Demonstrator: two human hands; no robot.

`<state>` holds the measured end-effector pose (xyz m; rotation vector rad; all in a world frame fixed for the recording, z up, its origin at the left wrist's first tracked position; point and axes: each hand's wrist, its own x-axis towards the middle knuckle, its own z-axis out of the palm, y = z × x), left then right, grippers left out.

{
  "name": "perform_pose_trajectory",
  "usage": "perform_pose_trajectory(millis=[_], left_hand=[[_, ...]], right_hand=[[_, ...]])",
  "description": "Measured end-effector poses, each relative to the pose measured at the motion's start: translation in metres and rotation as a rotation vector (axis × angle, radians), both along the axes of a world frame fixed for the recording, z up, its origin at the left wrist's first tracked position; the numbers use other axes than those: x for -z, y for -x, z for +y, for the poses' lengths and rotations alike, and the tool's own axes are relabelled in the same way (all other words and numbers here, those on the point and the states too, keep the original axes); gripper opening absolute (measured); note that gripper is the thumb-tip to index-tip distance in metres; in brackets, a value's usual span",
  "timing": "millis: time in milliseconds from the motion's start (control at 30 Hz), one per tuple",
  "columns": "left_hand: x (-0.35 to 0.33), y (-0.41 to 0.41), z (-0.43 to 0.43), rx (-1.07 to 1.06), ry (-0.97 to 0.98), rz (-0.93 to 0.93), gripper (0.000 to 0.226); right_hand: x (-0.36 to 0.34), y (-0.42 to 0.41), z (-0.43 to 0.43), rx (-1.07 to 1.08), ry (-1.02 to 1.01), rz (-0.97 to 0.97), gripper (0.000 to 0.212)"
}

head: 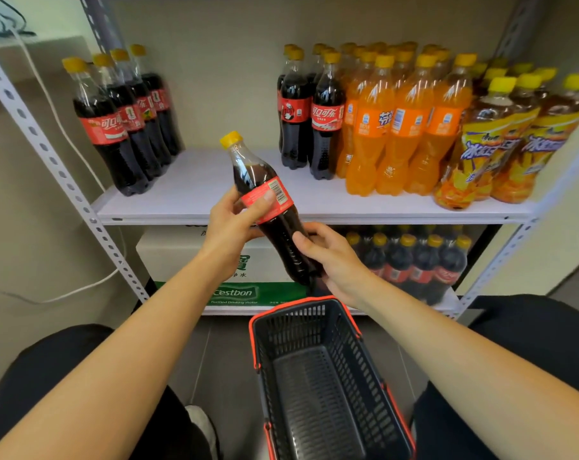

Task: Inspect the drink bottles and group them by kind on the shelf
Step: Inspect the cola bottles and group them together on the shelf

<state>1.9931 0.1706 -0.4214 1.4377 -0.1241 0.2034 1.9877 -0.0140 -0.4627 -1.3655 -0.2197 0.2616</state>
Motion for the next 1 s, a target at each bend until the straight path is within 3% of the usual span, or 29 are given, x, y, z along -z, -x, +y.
perform_pose_trajectory(millis=[100,200,367,500,700,1000], left_hand=[[0.003,-0.002,0.003,0.021,0.086,0.025,0.052],[0.005,-0.002,0.004,0.068,0.131,0.029,0.046],[0.003,-0.001,-0.002,0.047,0.103,0.065,0.037],[0.002,-0.001,0.000,0.001,0.094,0.048,0.049],[0.005,-0.001,0.004,0.080,0.214,0.030,0.044],[0.000,0.001,-0.002,0.078,0.078,0.102,0.044]], right_hand=[[-0.002,-0.002,-0.006,-0.167,-0.046,0.147,0.053],[-0.003,0.002,-0.012,-0.238,0.022,0.139,0.042],[-0.002,0.010,-0.009,-0.035,0.056,-0.045,0.038],[0.003,0.011,-0.009,0.069,0.147,-0.185,0.039],[-0.003,0.003,-0.018,-0.118,0.044,0.020,0.029],[-0.001,0.006,-0.019,0.044,0.199,-0.225,0.032]])
